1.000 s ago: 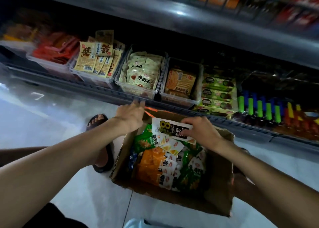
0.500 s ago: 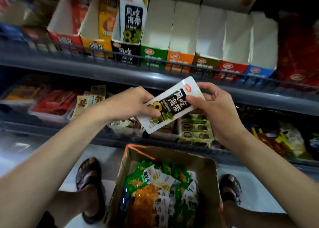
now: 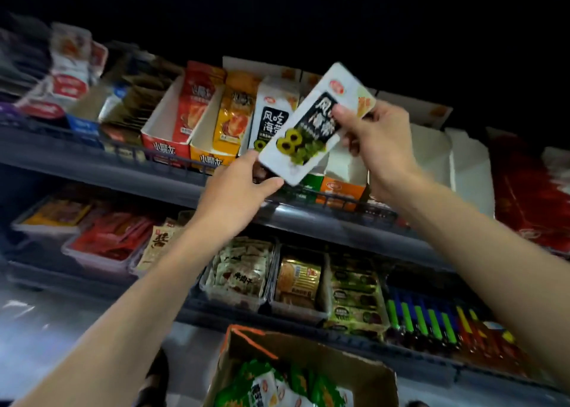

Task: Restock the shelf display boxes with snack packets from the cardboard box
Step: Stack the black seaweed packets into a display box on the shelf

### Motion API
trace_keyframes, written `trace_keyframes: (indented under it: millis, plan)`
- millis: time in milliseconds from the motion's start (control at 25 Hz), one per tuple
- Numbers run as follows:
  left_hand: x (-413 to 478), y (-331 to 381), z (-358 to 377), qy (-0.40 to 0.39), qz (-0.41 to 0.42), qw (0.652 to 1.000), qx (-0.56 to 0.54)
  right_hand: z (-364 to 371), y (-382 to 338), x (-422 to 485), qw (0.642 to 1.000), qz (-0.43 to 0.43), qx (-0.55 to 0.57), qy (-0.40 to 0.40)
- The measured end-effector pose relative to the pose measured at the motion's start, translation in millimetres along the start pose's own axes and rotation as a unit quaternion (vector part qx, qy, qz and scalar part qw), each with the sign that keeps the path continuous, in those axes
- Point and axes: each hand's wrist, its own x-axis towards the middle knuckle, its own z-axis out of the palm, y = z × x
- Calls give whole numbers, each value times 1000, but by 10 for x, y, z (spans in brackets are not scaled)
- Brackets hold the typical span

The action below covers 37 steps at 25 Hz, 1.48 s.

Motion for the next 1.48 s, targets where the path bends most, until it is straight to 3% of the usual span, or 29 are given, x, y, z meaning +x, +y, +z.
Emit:
trace_keyframes:
  millis: [120, 280, 560, 680, 840, 1040, 1280, 1480]
  plan:
    - [34, -17, 14, 0, -6, 978, 207, 102, -73, 464, 997, -58, -30, 29]
    - [83, -37, 64, -13, -1, 958, 286, 312, 90, 775, 989, -78, -120, 23]
    - [100, -60, 70, 15, 23, 961, 277, 531, 205, 910, 974, -103, -203, -9]
    - [118, -80, 72, 20, 30, 960, 277, 630, 286, 851, 935, -154, -318, -38]
    - [126, -123, 83, 25, 44, 962, 268, 723, 477, 779, 856, -219, -467, -27]
    - [106, -131, 84, 18, 50, 965, 258, 746, 527, 744, 820, -239, -519, -27]
    - [98, -140, 86, 12, 47, 962, 269, 800, 513, 704, 807, -218, -549, -15]
    - [77, -146, 115, -4, 42, 962, 270, 715, 516, 655, 836, -224, -501, -21]
